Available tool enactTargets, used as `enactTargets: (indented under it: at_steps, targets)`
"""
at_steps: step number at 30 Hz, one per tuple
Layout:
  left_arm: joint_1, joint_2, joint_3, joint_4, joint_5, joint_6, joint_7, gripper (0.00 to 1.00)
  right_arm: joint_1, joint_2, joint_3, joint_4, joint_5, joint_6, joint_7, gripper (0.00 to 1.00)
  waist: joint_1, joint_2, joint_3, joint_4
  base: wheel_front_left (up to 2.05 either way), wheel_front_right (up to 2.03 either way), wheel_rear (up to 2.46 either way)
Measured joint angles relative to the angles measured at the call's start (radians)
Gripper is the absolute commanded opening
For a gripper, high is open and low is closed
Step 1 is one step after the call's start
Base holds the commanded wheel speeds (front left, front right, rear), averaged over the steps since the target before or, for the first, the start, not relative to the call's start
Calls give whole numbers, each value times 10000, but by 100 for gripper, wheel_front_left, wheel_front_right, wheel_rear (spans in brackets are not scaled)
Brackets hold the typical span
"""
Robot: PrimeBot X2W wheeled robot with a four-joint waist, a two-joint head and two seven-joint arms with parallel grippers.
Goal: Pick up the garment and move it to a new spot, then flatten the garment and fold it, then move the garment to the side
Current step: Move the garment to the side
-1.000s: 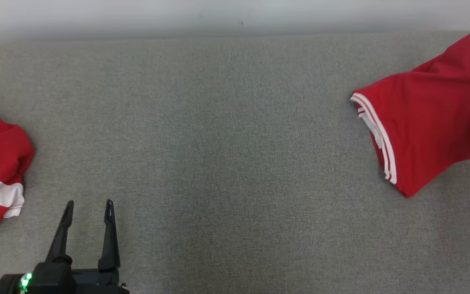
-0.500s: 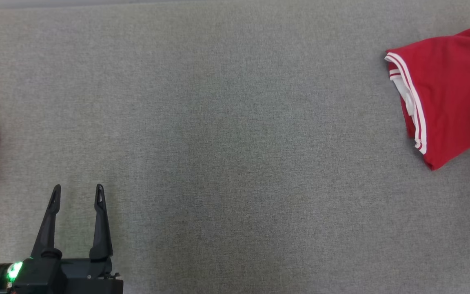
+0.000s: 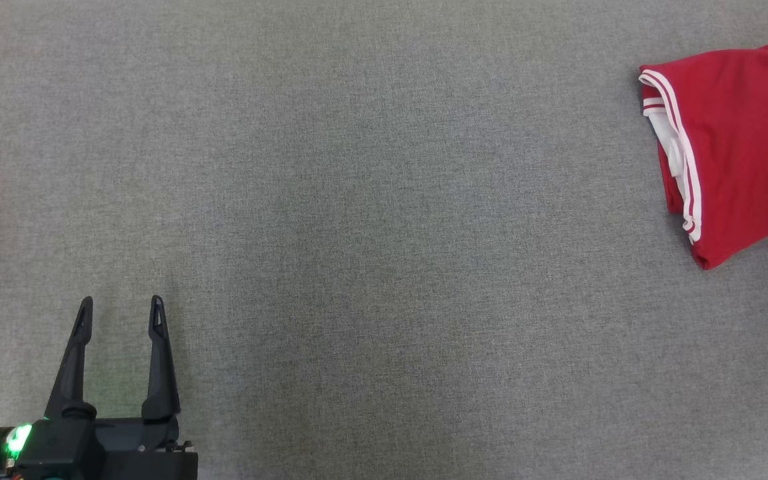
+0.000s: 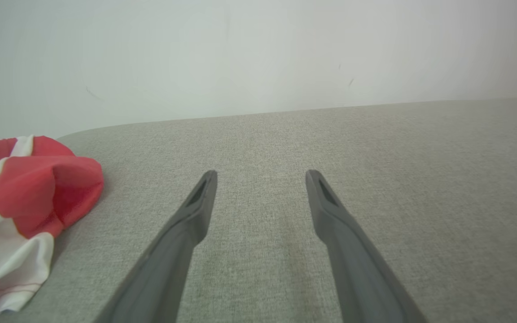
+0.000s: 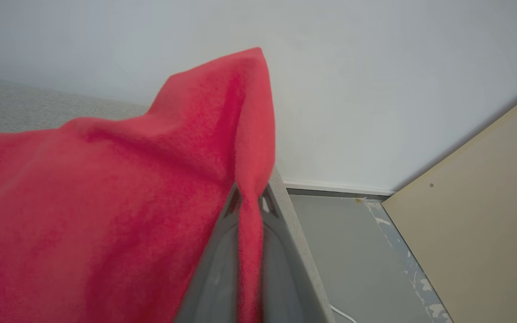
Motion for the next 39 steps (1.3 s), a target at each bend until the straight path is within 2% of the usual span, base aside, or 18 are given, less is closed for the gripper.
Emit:
enactTargets:
  at_steps: [1,2,3,10,17,30,35,39]
  targets:
    - [-3,0,-8,0,0,0,0,100,-8,-6,-44,0,-82,0,0,18,0,0,8,1,0,0,0]
    - [-7,-2,-4,0,2,0,0,100,-12,-10,-77,0,-169,0,0,85,0,0,13,-1,0,0,0]
    - [-12,-2,-4,0,4,0,0,100,-12,-13,-111,-2,-253,2,0,100,0,0,23,-3,0,0,0]
    - [-26,-4,25,46,4,46,0,100,-6,33,-522,-585,-658,0,-2,100,0,-1,-60,-48,0,0,0]
    - [99,-46,-52,251,-186,157,0,100,940,550,-1024,-2188,-539,0,0,100,-1,-2,-628,-31,0,0,0]
    - [1244,-94,-339,817,-499,295,0,100,4956,2445,-1344,-6059,418,0,-2,100,-2,-3,-2385,113,0,0,0]
    - [1581,-98,-447,917,-679,293,0,100,6692,3177,-957,-7425,715,0,-2,100,-3,-3,-3043,286,0,0,0]
    - [1807,-98,-546,976,-717,320,0,100,7812,3521,-698,-8234,951,0,0,100,-3,-3,-3469,448,0,0,0]
